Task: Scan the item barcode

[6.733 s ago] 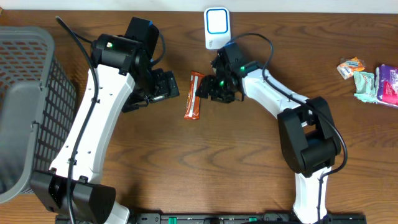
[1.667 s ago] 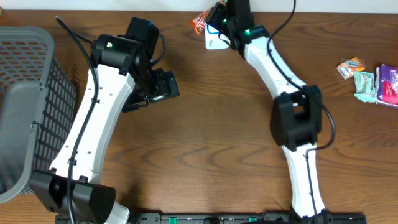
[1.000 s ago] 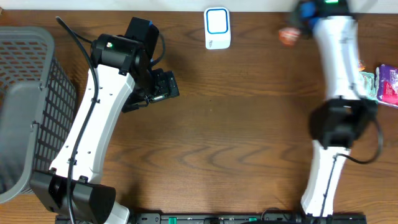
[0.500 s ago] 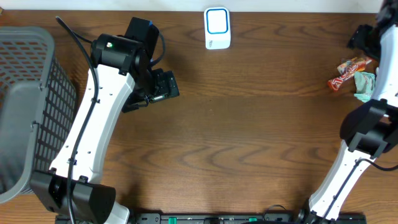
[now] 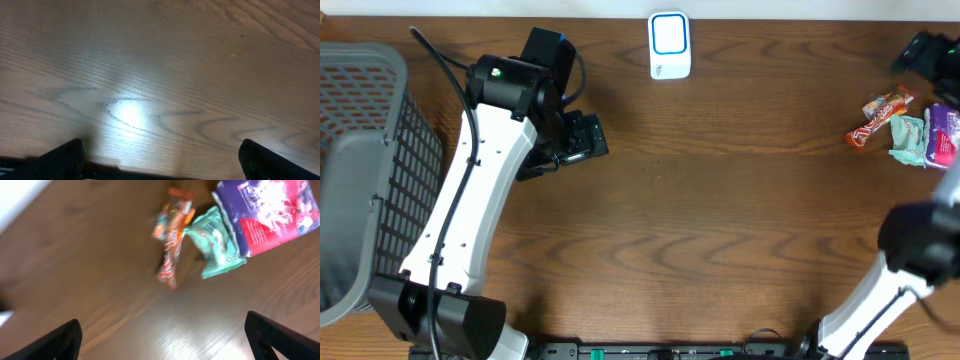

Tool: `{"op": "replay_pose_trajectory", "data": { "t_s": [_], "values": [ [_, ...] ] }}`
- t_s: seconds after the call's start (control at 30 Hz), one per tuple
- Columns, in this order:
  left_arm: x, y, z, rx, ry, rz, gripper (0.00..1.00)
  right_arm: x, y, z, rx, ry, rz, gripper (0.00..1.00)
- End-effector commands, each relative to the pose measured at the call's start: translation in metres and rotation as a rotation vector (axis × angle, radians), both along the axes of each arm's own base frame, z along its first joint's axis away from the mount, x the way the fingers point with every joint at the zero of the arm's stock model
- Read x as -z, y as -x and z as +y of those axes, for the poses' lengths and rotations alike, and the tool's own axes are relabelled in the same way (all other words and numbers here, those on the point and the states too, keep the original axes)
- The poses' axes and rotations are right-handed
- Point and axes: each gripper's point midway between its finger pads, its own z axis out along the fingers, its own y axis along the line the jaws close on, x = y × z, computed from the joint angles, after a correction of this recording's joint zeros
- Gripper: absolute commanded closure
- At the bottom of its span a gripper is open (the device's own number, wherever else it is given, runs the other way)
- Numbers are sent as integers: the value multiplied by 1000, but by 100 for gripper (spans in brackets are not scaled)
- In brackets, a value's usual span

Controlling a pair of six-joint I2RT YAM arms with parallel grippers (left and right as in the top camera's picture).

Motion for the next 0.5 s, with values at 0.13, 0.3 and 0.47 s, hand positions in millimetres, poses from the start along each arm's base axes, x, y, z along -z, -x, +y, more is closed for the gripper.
{"op": "replay_pose_trajectory", "data": {
  "t_s": [0.13,0.3,0.47],
  "values": [
    [1,0,2,-2,-8,5,2,-93,78,101,-209,-67,-113,1],
    [1,0,2,-2,-8,5,2,-110,118,148,-325,-17,-138,1],
    [1,0,2,-2,-8,5,2,-112,157,157,-328,105,-149,1]
  ]
}}
